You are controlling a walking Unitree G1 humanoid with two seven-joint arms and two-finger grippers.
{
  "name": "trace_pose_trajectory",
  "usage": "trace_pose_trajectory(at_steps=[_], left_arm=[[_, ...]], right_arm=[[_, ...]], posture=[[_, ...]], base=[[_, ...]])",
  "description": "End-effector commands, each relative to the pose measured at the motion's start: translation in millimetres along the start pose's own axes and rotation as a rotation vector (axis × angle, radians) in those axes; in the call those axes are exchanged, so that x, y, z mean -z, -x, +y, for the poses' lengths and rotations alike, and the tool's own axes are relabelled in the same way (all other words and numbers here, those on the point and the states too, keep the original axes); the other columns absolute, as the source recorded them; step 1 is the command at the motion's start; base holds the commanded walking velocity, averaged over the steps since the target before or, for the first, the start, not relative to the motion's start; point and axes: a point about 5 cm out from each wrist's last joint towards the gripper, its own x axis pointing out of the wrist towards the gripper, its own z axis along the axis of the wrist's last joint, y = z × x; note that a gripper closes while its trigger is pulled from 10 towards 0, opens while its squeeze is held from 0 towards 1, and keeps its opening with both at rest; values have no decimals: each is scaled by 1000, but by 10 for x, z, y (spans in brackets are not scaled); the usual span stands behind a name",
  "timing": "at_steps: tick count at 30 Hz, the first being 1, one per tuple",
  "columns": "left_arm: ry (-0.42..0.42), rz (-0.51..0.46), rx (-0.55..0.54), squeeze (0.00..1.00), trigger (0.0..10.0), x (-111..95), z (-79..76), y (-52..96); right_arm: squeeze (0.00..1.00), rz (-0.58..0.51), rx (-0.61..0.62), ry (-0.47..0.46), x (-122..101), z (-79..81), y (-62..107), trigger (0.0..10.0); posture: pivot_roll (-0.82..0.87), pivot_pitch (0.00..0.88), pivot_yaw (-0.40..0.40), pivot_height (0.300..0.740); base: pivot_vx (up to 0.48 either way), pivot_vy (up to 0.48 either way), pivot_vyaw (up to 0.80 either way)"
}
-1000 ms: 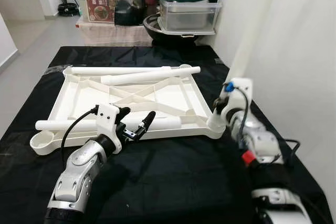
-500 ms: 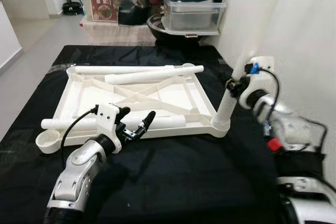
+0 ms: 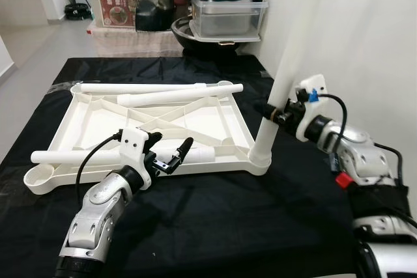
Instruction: Building children table
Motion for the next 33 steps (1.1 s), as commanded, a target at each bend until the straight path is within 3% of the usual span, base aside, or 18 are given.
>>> trace_pose_trajectory(at_steps=[1,4,8,9,10,12,13,14,17,18,20,21,22,25,27,28,30,33], left_arm=[[-5,10,0,0,10000,18,3,15],[-3,11,0,0,10000,27,-11,13],[-2,11,0,0,10000,25,-14,11],[-3,11,-2,0,10000,22,-7,15],[-3,11,-2,0,10000,22,-7,15],[-6,15,-4,0,10000,24,10,25],[-6,15,-4,0,10000,24,10,25],[-5,17,-5,0,10000,31,11,20],[-4,17,-4,0,10000,34,4,12],[-3,17,-2,0,10000,35,-4,4],[-1,15,1,0,10000,36,-12,-5],[0,15,1,0,10000,34,-11,-8],[1,14,1,0,10000,33,-9,-10],[1,14,1,0,10000,33,-6,-11],[1,16,2,0,10000,34,-4,-11],[1,16,2,0,10000,34,-4,-11],[-1,17,2,0,10000,37,2,-11],[-3,17,-2,0,10000,37,10,-11]], right_arm=[[0,-31,177,-25,-43,-134,12,0],[0,-5,520,-154,173,-146,64,0],[0,9,612,-168,307,-4,115,0],[0,9,631,-144,335,117,136,0],[0,9,631,-144,335,117,136,0],[0,-44,593,-99,262,387,117,0],[0,-44,593,-99,262,387,117,0],[0,-85,512,-97,190,482,68,10000],[0,-139,512,-38,89,476,61,10000],[1000,-178,528,-15,18,409,78,10000],[1000,-218,544,13,-88,281,99,10000],[447,-240,519,16,-160,213,101,10000],[0,-254,481,6,-215,156,91,10000],[0,-260,404,-23,-254,121,67,10000],[0,-238,188,-10,-301,72,52,10000],[0,-238,188,-10,-301,72,52,10000],[0,-141,-74,101,-241,63,116,10000],[0,-34,-207,204,-114,65,175,10000]], posture=[[13,0,-99,740],[15,0,-98,740],[22,0,-98,740],[19,0,-97,740],[19,0,-97,740],[12,0,-94,740],[12,0,-94,740],[6,0,-92,740],[4,0,-91,740],[1,0,-90,740],[0,0,-90,740],[-1,0,-89,740],[-1,0,-89,740],[-2,0,-87,740],[-2,0,-86,740],[-2,0,-86,740],[-1,0,-90,740],[3,0,-93,740]], base=[[0,0,0],[0,0,0],[0,0,0],[0,0,0],[0,0,0],[0,0,0],[0,0,0],[0,0,0],[0,0,0],[0,0,0],[0,0,0],[0,0,0],[0,0,0],[0,0,0],[0,0,0],[0,0,0],[0,0,0],[0,0,0]])
